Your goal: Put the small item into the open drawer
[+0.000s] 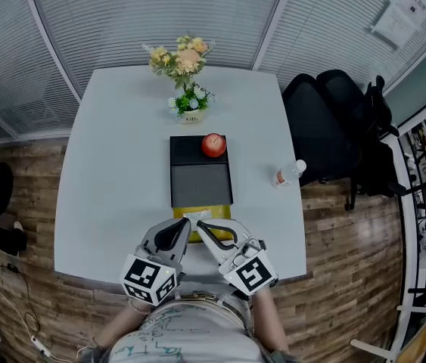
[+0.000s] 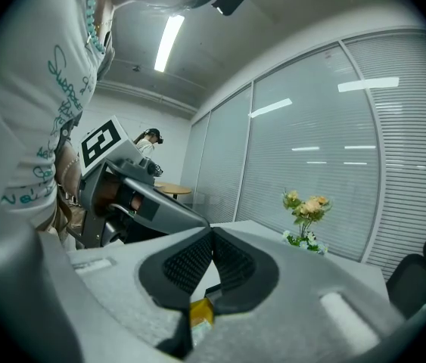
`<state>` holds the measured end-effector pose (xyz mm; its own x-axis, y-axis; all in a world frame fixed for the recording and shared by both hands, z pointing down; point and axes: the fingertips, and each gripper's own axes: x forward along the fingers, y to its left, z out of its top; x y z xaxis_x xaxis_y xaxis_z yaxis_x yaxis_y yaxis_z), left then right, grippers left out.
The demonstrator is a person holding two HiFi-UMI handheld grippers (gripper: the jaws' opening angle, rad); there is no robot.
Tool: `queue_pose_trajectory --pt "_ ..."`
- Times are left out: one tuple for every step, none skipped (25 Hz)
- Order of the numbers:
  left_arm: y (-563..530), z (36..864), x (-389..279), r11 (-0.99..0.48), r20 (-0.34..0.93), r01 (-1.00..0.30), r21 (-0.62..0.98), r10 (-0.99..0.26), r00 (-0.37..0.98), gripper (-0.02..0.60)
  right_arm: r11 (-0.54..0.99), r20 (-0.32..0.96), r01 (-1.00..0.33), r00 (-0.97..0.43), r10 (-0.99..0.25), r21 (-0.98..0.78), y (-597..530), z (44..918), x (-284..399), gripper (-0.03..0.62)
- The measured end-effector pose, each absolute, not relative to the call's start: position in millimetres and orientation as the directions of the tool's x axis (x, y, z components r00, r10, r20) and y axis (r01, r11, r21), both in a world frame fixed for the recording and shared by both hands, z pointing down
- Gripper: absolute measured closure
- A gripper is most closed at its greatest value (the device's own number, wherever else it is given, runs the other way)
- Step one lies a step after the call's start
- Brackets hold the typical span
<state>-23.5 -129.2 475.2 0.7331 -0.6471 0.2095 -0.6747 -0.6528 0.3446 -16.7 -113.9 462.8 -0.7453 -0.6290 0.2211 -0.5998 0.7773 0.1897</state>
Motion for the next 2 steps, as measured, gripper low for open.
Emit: queue_pose_trajectory --pt "-129.8 474.9 -23.3 -0.653 0.21 -0.674 0.345 -0.647 0.733 0.584 0.778 0.222 -0.599 -0.746 -0.628 0.188 -114.4 462.9 -16.8 0.591" --pt "-130.4 474.6 -23.2 -0.653 0.21 -0.674 0.345 -0.646 0.734 0.584 0.779 0.223 -0.599 -0.746 -0.627 0.187 -114.9 462.9 -16.9 0.592"
